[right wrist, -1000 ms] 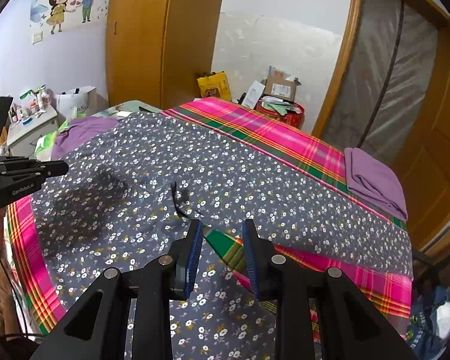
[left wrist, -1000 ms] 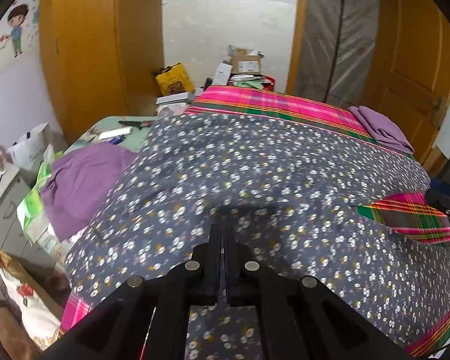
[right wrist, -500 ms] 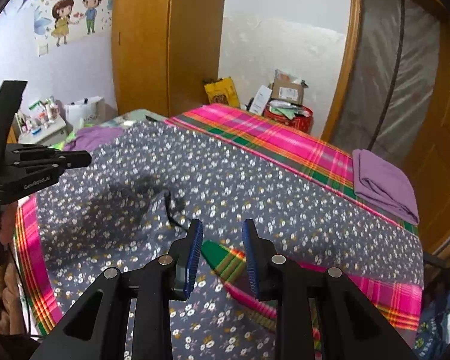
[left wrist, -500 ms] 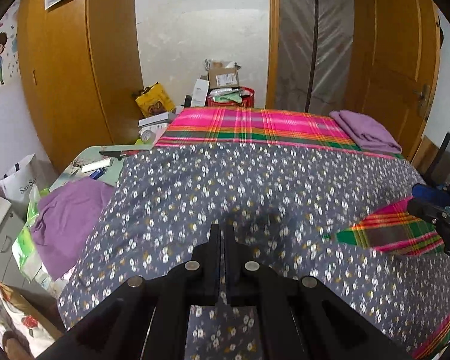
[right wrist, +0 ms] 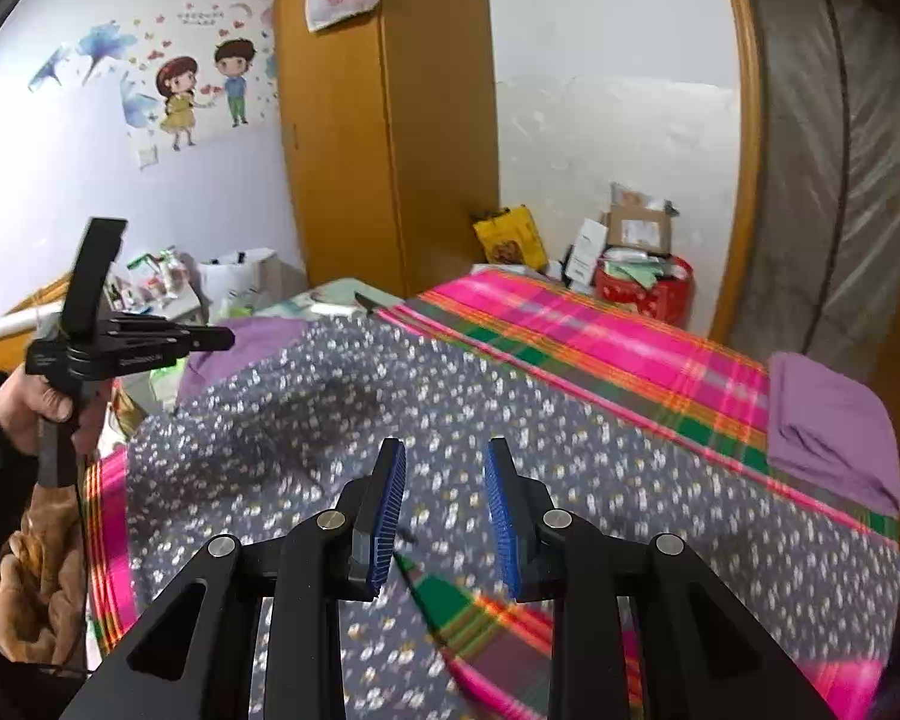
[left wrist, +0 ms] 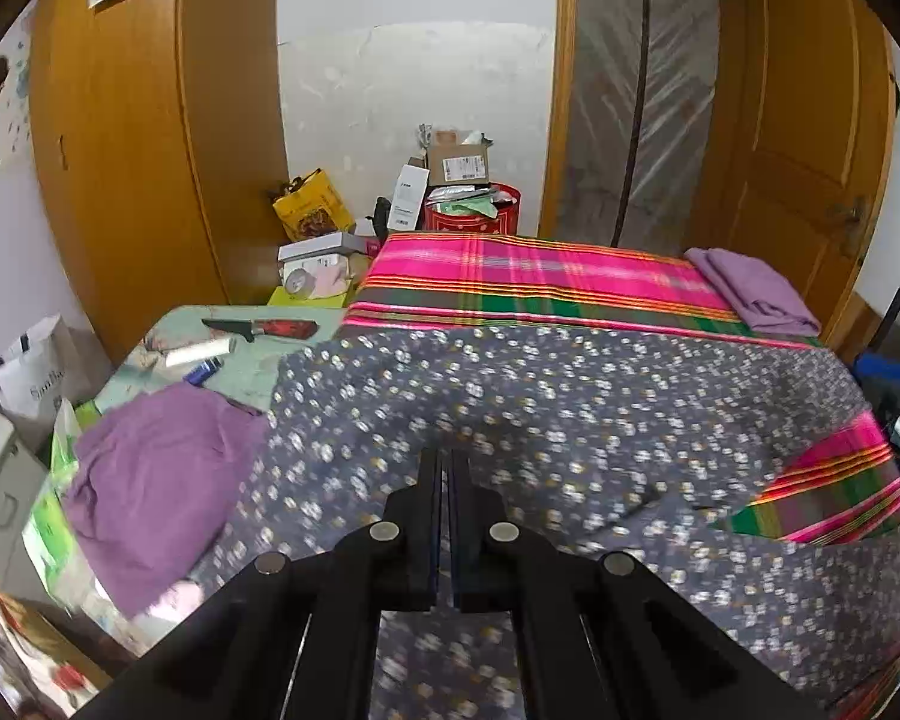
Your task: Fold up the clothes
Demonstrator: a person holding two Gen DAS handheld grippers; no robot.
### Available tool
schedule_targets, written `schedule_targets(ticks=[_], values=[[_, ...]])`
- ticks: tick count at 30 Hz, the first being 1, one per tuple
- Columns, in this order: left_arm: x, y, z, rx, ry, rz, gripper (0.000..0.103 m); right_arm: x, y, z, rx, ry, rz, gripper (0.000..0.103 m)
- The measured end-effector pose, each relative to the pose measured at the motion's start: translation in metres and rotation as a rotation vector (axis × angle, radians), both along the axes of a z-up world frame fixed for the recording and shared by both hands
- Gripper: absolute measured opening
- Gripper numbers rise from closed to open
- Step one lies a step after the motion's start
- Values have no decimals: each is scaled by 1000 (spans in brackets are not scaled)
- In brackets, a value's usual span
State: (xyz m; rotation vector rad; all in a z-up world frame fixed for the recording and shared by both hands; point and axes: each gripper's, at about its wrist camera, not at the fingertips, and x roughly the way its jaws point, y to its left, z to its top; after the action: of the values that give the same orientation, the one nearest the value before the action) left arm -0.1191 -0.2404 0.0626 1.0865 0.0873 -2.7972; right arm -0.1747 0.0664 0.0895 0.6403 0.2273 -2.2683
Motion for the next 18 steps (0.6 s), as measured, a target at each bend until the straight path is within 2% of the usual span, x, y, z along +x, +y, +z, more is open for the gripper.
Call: schedule_targets(ticks=[5,8,11,14,18], values=[[-10,-10,-6,-22,25,-43,1,-17,-11,1,16,-8,32,31],[-17,-9,-9,-44,13,-69,1,-27,-18,3,16,-46,61,31],[-25,-13,-8,11,-32,-86,1,-36,-20,10,8,-90,55,32],[-27,-16,5,15,-21,-62,1,-38,-19,25,-2,-106,57,32],[-25,-13,42,-36,29,-78,1,-33,-17,56,-10,-63,75,34]])
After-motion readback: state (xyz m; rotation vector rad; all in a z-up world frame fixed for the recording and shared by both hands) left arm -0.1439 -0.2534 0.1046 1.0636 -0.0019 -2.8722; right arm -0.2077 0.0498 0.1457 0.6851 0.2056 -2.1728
